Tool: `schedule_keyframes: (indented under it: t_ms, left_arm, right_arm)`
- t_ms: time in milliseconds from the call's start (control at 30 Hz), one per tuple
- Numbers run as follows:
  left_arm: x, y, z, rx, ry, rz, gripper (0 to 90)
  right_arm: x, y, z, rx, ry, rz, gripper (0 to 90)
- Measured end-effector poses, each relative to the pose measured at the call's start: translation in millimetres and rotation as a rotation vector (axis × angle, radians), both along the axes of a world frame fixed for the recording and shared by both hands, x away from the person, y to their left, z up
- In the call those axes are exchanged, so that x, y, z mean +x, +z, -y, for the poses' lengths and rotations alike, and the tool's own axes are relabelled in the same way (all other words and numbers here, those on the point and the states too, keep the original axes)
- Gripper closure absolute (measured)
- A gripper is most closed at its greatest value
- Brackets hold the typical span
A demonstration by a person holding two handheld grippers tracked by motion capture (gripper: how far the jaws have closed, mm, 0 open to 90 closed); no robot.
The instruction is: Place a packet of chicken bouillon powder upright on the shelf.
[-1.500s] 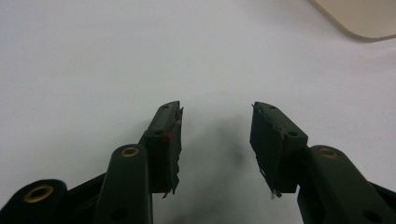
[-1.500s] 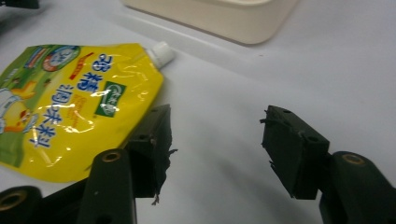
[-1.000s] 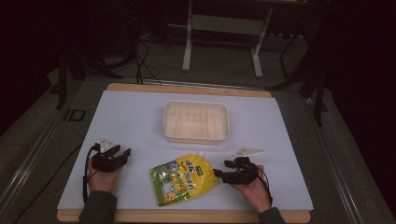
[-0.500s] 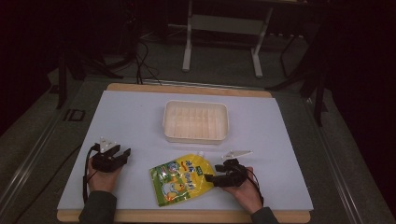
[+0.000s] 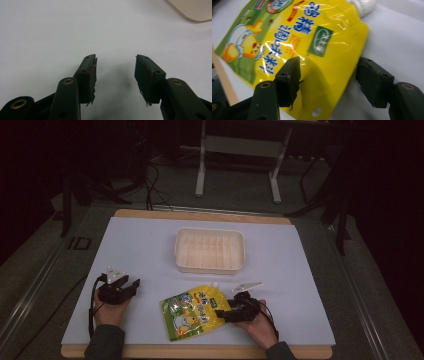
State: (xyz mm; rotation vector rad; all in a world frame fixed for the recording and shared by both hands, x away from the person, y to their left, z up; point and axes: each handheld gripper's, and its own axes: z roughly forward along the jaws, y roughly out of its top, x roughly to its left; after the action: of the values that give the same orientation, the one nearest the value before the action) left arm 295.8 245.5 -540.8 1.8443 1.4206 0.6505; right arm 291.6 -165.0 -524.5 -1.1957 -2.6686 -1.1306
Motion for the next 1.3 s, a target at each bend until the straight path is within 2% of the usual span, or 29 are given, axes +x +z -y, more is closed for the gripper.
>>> schedule_keyframes:
  t_ms: [100,167,300,333,367,400,567,600,700,733,767,833,867,900,1000,1067,1300]
  left_arm:
    - [-0.1,0.0,0.0,-0.001,0.0,0.0,51.1]
    - [-0.1,0.0,0.1,-0.001,0.001,0.0,51.1]
    - [0.0,0.0,0.0,-0.002,0.0,0.0,51.1]
    - [0.0,0.0,-0.1,-0.003,0.0,0.0,51.1]
    - [-0.1,0.0,-0.1,-0.002,0.001,0.001,51.1]
    - [-0.1,-0.1,0.0,-0.003,0.001,0.001,51.1]
    - [-0.2,0.0,0.1,-0.003,0.002,0.002,51.0]
    - [-0.2,0.0,0.2,-0.002,0.002,0.002,51.0]
    - [-0.3,0.1,0.2,-0.001,0.001,0.002,50.9]
    - [-0.3,0.1,0.1,-0.001,0.001,0.002,50.9]
    - [-0.3,0.1,0.1,-0.001,0.001,0.002,50.8]
    - [-0.3,0.1,0.1,-0.001,0.0,0.002,50.8]
    - [-0.3,0.1,0.1,-0.002,0.0,0.003,50.8]
    - [-0.3,0.1,0.1,-0.002,0.0,0.003,50.8]
    - [-0.3,0.1,0.2,-0.002,0.0,0.003,50.7]
    - [-0.4,0.1,0.2,-0.003,0.0,0.004,50.7]
    - [-0.5,0.2,0.2,-0.005,0.002,0.007,50.7]
  right_arm:
    - [0.6,0.3,-1.5,-0.001,0.006,-0.004,38.5]
    - [4.7,-0.4,-1.8,0.047,0.0,-0.054,40.9]
    - [9.2,-0.5,-2.3,0.061,0.006,-0.079,43.7]
    - [12.0,-0.9,-1.0,0.077,0.003,-0.107,46.9]
    - [12.0,-0.9,-1.0,0.077,0.003,-0.107,46.9]
    - [14.3,-1.5,0.4,0.091,0.0,-0.13,50.0]
    - [16.6,-0.9,-0.4,0.088,0.01,-0.17,55.9]
    - [16.3,-0.8,-2.7,0.085,0.03,-0.189,59.3]
    - [16.2,-1.2,-5.2,0.079,0.039,-0.19,62.0]
    - [17.5,-1.3,-6.2,0.08,0.04,-0.203,67.2]
    - [17.5,-1.3,-6.2,0.08,0.04,-0.203,67.2]
    - [18.9,-3.0,-7.5,0.092,0.044,-0.218,69.5]
    - [20.4,-4.5,-8.2,0.116,0.038,-0.232,72.6]
    - [20.4,-4.5,-8.2,0.116,0.038,-0.232,72.6]
    - [21.7,-3.8,-8.8,0.153,0.043,-0.23,81.2]
    - [21.3,-0.7,-9.1,0.153,0.048,-0.227,83.0]
    - [19.9,12.8,-7.8,0.197,0.067,-0.196,85.8]
